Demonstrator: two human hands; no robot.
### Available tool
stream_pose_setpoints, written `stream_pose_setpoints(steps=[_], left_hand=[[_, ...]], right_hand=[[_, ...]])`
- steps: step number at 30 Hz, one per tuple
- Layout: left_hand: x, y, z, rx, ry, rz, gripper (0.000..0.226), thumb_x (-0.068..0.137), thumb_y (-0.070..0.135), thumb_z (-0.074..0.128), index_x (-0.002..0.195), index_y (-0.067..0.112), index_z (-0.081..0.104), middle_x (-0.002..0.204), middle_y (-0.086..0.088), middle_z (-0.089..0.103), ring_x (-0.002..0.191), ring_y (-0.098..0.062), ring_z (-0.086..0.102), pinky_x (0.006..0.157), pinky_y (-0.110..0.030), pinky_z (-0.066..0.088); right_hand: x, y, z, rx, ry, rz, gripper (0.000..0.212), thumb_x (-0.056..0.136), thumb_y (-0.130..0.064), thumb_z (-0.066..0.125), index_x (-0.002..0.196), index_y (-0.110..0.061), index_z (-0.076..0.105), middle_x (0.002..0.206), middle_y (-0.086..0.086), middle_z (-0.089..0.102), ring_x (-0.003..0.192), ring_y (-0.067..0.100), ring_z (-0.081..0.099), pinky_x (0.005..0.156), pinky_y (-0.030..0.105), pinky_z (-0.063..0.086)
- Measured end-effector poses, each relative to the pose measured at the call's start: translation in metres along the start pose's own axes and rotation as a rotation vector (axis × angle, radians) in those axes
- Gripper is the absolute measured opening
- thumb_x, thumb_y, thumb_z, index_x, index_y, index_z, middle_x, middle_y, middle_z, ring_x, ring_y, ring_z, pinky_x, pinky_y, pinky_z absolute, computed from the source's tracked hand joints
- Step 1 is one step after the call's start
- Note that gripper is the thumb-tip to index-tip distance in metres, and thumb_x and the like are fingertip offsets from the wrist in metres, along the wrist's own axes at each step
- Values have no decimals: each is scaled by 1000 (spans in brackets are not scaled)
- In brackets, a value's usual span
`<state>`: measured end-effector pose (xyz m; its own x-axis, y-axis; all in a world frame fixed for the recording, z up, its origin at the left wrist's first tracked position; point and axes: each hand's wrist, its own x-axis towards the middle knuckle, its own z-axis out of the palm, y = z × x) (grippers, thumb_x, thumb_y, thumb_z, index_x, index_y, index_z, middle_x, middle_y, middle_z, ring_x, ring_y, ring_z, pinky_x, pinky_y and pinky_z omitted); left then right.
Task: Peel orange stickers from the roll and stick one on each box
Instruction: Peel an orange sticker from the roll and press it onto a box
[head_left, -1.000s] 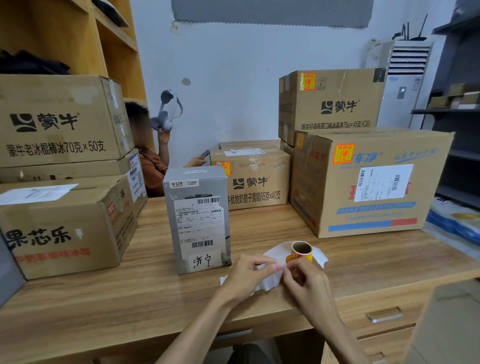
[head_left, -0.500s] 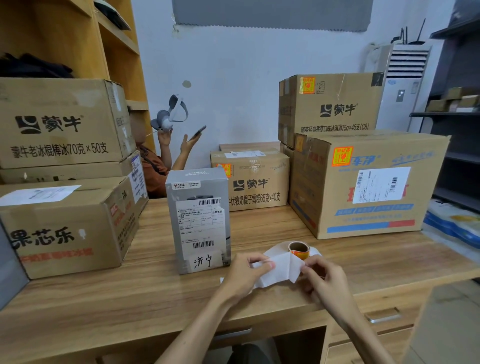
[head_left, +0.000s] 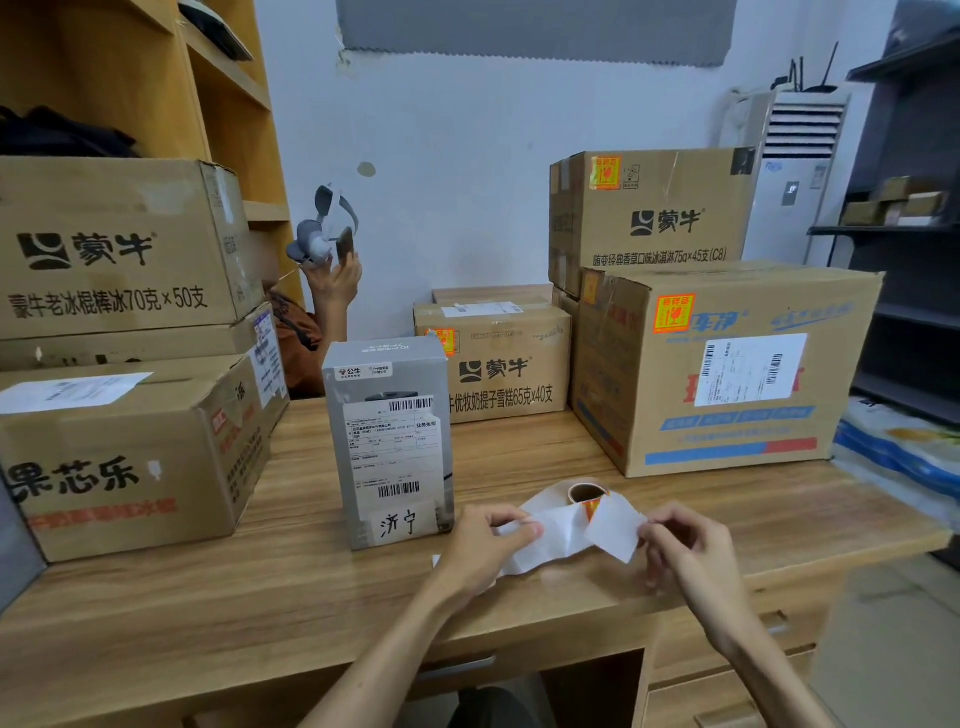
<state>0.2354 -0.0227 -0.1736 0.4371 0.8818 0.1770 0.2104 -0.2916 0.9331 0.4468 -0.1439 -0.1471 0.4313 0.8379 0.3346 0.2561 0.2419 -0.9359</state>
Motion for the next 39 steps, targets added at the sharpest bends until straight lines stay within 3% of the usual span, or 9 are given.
stream_pose_setpoints(steps=[7,10,16,19,24,28,31,36,39], left_hand=[[-3,17,1,122,197,162,10,85,28,80,94,31,77,87,8,70,79,1,61,71,-9,42],[-3,34,-6,84,251,265,10,85,21,80,90,30,78,87,8,71,80,-4,64,72,-15,46],[-7,68,-18,-189,220,171,4,87,13,78,87,17,79,82,3,76,78,-7,66,73,-23,49],[-12,82,-18,-175,212,190,6,88,18,78,83,16,79,80,4,75,77,-5,65,73,-25,51],[-15,99,-14,-170,133,163,28,91,41,73,80,16,80,84,-5,77,90,-21,73,92,-42,55],[-18,110,-12,-198,152,150,26,93,29,72,75,11,78,71,5,74,74,-2,69,75,-17,50],[-18,110,-13,-148,180,152,19,91,21,72,75,13,79,74,3,75,72,-1,65,73,-17,47],[-20,115,-23,-139,218,152,27,89,6,69,65,17,73,59,11,65,60,2,56,67,-16,43],[-22,117,-34,-116,218,184,21,90,6,68,70,13,74,57,14,63,61,1,53,68,-16,43]], right_hand=[[5,-14,1,4,55,-75,17,91,0,62,74,-2,63,51,10,55,44,23,47,50,28,42],[7,-21,6,-22,56,-109,17,91,-5,64,75,-6,65,60,8,64,43,23,47,55,33,45],[8,-38,21,-67,61,-185,19,93,-7,65,74,-12,65,58,-4,64,43,11,47,53,30,41],[6,-47,31,-195,74,-303,18,91,-9,67,76,-17,65,60,-13,63,51,9,51,52,18,36],[4,-51,43,-588,117,-640,10,93,-18,64,85,-22,59,82,-12,58,59,9,52,51,28,43],[1,-52,53,-854,182,-869,12,94,-19,57,85,-12,62,81,-1,53,51,16,48,41,30,38],[-3,-54,58,-922,239,-960,9,90,-13,62,83,-9,64,80,1,56,50,17,47,44,28,35],[-5,-56,62,-864,201,-976,10,93,-22,63,91,-13,67,87,-2,61,53,16,54,47,24,35],[-5,-60,59,-707,128,-813,17,98,-37,58,98,-22,67,97,-11,60,59,7,59,46,21,40]])
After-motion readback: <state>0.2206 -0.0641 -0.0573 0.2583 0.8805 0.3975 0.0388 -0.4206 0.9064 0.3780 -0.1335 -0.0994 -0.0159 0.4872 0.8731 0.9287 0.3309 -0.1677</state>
